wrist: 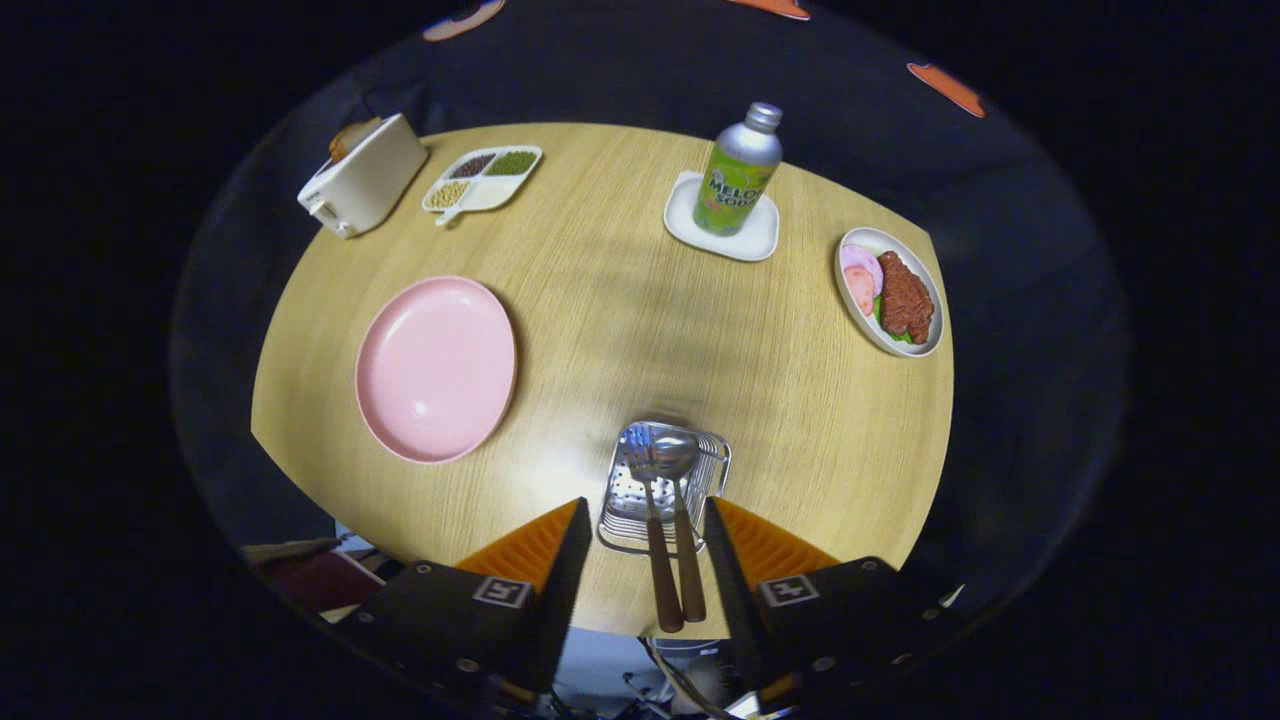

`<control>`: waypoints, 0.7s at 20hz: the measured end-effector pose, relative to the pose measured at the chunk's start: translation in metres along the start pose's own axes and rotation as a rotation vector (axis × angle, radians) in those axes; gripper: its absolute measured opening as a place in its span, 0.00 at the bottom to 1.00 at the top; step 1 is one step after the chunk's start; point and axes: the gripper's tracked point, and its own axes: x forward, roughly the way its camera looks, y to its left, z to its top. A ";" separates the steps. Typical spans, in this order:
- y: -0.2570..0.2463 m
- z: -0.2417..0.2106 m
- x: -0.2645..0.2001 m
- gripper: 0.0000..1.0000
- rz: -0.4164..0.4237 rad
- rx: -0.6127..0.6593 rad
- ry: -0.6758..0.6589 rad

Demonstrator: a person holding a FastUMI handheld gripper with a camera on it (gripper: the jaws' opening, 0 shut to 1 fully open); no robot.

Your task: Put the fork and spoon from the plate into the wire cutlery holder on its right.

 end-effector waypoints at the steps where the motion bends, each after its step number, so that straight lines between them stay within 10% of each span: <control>1: 0.003 0.005 -0.009 0.81 0.005 0.019 -0.048; 3: 0.004 0.019 -0.027 0.99 -0.007 0.051 -0.145; 14: -0.012 0.097 -0.157 0.99 -0.138 0.235 -0.799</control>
